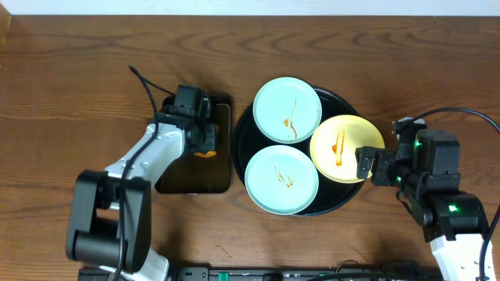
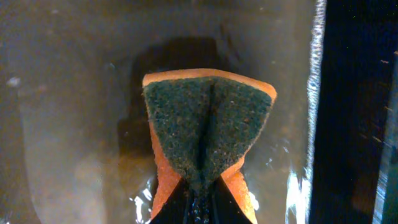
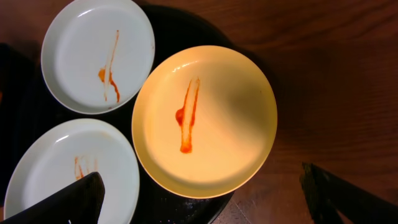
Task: Clean dirty plates on tray and stack at the side
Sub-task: 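Close the left gripper on the sponge and lift it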
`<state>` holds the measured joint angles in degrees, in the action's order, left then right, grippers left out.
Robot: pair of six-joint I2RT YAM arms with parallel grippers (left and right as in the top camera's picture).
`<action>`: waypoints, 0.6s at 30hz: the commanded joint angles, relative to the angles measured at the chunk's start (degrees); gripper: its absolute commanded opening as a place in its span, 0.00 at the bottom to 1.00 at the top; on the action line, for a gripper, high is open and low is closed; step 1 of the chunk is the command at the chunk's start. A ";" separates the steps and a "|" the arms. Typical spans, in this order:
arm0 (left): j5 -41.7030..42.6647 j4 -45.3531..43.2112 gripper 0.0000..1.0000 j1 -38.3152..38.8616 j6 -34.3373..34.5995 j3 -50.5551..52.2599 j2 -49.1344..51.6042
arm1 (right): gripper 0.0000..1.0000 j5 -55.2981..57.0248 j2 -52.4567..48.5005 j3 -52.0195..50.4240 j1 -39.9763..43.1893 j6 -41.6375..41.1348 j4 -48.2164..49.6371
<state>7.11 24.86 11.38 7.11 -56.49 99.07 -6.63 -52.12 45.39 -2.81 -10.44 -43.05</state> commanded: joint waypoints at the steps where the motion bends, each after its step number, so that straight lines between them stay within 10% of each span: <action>1: -1.01 1.27 0.08 0.28 0.98 0.72 -7.17 | 0.99 -0.24 0.02 1.44 -0.61 0.22 -0.02; 18: -2.67 3.23 0.08 0.28 1.79 0.98 -4.61 | 0.99 -0.26 0.02 1.44 -0.61 0.20 -0.02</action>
<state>5.58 28.12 11.42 8.16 -55.88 91.20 -6.63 -52.12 45.39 -2.81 -10.44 -43.05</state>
